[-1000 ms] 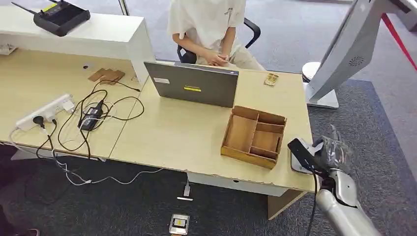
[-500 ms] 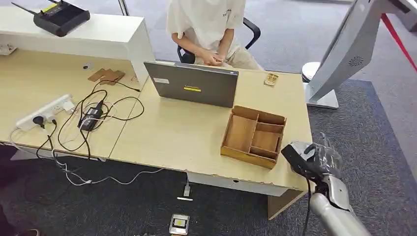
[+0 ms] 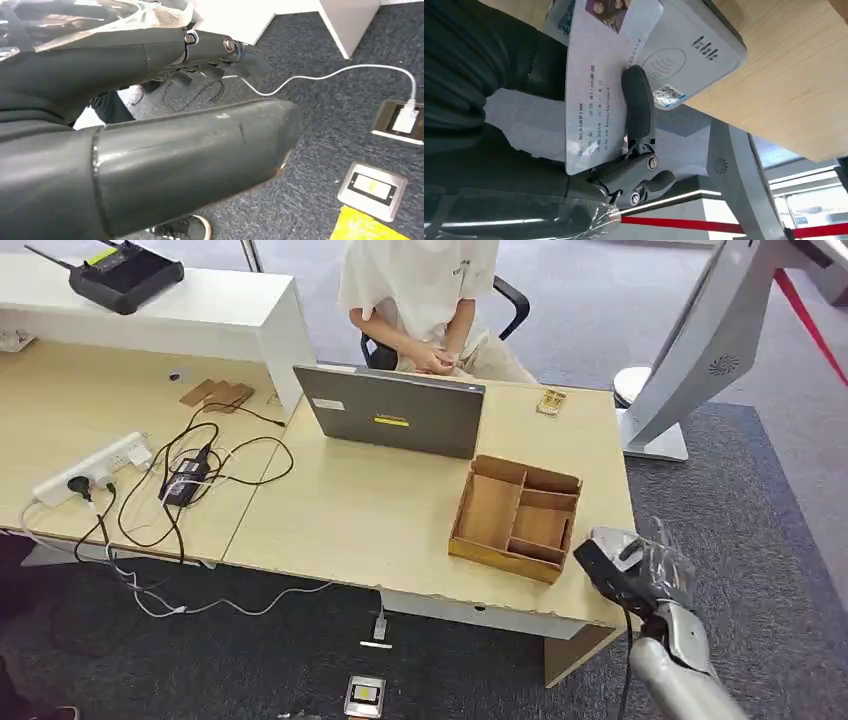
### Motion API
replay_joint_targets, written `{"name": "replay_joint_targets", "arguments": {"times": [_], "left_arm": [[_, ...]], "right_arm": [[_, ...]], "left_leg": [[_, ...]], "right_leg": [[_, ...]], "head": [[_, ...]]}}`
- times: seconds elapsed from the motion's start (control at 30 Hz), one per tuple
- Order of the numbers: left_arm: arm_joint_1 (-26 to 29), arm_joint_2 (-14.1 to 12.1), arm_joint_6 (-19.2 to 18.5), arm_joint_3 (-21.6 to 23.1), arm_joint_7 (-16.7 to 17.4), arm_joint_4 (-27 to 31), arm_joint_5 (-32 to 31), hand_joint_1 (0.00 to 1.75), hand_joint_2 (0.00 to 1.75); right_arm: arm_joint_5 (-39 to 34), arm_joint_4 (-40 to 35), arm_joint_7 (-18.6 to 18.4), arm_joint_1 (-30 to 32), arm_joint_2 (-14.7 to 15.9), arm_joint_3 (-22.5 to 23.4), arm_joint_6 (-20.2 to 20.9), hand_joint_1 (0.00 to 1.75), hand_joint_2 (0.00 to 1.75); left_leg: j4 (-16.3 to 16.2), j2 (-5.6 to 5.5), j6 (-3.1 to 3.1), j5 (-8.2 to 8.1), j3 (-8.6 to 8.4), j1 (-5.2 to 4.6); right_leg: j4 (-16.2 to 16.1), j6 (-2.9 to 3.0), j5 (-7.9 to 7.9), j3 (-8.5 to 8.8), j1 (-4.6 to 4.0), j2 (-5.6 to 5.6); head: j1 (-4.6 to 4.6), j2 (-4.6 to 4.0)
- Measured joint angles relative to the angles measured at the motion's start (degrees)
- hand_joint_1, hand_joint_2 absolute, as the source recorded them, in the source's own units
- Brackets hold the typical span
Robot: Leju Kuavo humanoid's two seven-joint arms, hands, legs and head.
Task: Pass the card to the sensor for recognition and then transmit it.
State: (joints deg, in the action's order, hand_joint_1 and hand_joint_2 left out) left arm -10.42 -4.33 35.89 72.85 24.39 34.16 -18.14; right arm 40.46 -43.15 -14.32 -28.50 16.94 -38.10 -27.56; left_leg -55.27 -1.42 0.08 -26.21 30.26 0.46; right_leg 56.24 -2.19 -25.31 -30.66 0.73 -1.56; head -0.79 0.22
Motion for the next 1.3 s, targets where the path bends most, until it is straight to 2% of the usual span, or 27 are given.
{"name": "replay_joint_targets", "arguments": {"times": [0.3, 0.53, 0.7, 0.8, 0.93, 1.13, 1.3], "left_arm": [[-0.35, 0.17, -2.01, -0.74, -0.70, -0.55, -1.88, 0.00, 0.00], [-0.29, 0.17, -2.19, -1.75, -1.00, -0.70, -3.65, 0.00, 0.00], [-0.24, 0.17, -2.19, -2.45, -1.38, -0.87, -4.17, 0.00, 0.00], [-0.23, 0.17, -2.67, -2.64, -1.40, -0.90, -4.92, 0.00, 0.00], [-0.27, 0.24, -2.84, -2.84, -1.20, -0.87, -6.51, 0.00, 0.00], [-0.42, 1.29, -3.08, -2.82, -0.35, -0.87, -9.29, 0.00, 0.00], [-0.72, 1.68, -4.17, -2.84, -0.35, -0.87, -10.36, 0.00, 0.00]], "right_arm": [[1.64, -3.10, -1.22, -0.11, 0.72, 0.22, -2.31, 1.75, 1.75], [3.47, -13.06, -5.27, -3.04, 3.12, 2.40, -2.54, 1.75, 1.75], [4.94, -20.47, -6.62, -5.87, 5.00, 4.24, -2.23, 1.75, 1.75], [5.77, -24.31, -6.99, -8.00, 5.71, 5.03, -0.61, 1.75, 1.75], [7.89, -26.95, -6.99, -11.37, 5.73, 4.72, 4.99, 1.75, 1.75], [11.15, -26.05, -5.83, -16.95, 3.60, 2.55, 12.44, 1.75, 1.75], [11.26, -21.84, -4.16, -20.90, 0.81, 0.55, 13.42, 1.75, 1.75]], "left_leg": [[0.00, -0.01, 0.00, 0.00, 0.01, 0.00], [-0.01, -0.01, 0.00, 0.01, 0.02, -0.01], [-0.01, -0.02, 0.00, 0.01, 0.02, -0.01], [-0.01, 0.00, 0.00, 0.01, 0.02, -0.01], [0.00, -0.02, -0.01, 0.01, 0.04, -0.01], [0.00, -0.03, -0.03, 0.03, 0.09, 0.00], [0.00, -0.05, -0.05, 0.05, 0.15, 0.00]], "right_leg": [[0.03, -0.01, 0.01, 0.03, 0.00, 0.00], [0.05, -0.01, 0.02, 0.00, 0.02, 0.00], [0.04, -0.01, 0.02, -0.01, 0.02, 0.00], [0.04, -0.01, 0.02, -0.01, 0.02, 0.00], [0.06, -0.01, 0.02, 0.00, 0.01, 0.00], [0.11, -0.01, 0.02, -0.04, 0.01, 0.00], [0.15, -0.01, 0.02, -0.09, 0.01, 0.01]], "head": [[0.00, 0.00], [0.00, 0.00], [0.00, 0.00], [0.00, 0.00], [0.02, 0.00], [0.00, 0.00], [0.02, 0.00]]}}
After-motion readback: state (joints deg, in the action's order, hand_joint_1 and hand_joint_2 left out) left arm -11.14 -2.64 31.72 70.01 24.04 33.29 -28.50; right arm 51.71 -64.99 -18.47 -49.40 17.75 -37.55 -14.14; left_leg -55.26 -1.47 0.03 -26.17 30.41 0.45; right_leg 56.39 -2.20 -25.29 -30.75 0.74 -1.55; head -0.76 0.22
